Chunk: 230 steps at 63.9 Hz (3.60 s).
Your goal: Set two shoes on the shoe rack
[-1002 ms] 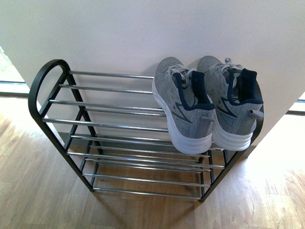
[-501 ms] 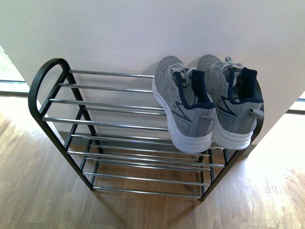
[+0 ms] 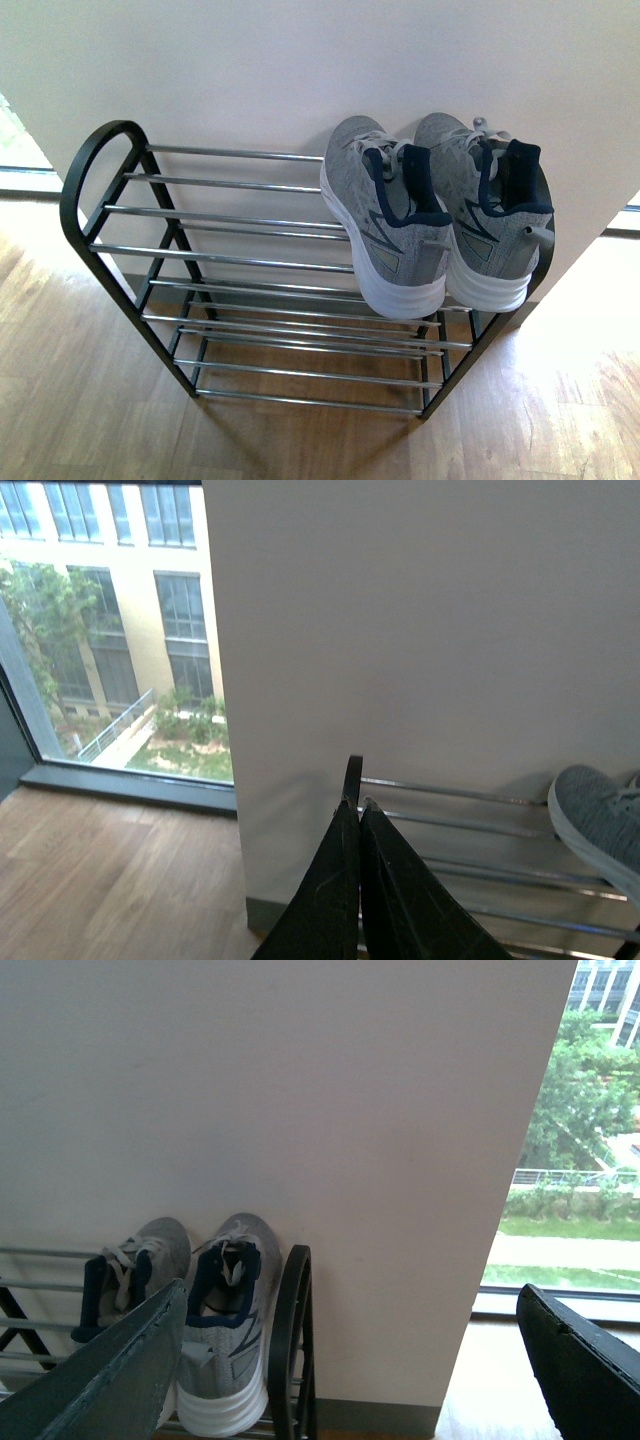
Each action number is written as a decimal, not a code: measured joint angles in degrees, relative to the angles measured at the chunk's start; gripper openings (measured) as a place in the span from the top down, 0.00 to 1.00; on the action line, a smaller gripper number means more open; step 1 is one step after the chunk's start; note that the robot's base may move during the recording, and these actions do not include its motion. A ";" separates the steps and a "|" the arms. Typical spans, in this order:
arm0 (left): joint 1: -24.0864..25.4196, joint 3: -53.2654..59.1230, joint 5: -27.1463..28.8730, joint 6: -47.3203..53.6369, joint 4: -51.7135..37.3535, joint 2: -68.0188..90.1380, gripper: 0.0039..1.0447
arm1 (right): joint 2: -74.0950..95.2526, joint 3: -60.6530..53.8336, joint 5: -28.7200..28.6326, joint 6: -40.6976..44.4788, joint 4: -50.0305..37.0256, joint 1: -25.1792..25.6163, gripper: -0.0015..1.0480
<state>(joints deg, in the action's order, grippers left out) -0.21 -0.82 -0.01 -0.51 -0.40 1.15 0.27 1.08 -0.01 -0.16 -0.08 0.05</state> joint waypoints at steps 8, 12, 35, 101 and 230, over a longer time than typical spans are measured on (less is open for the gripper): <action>0.04 0.00 0.04 0.00 0.42 -0.15 0.99 | 0.00 0.00 0.00 0.00 0.00 0.00 0.09; 0.04 0.00 0.00 0.02 0.44 -0.20 0.99 | 0.00 0.00 0.02 0.00 0.00 0.00 0.09; 0.04 0.00 0.02 0.00 0.42 -0.22 0.47 | 0.00 0.00 0.02 0.00 0.00 0.00 0.09; 0.04 0.00 -0.02 0.11 0.42 -0.24 0.09 | 0.00 0.00 0.02 0.00 0.00 0.00 0.09; 0.04 0.00 0.00 0.09 0.44 -0.24 0.09 | -0.07 0.00 0.02 0.00 0.09 0.00 0.09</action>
<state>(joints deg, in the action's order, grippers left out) -0.16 -0.82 -0.01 -0.43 0.03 0.91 0.21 1.08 0.01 -0.16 0.01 0.05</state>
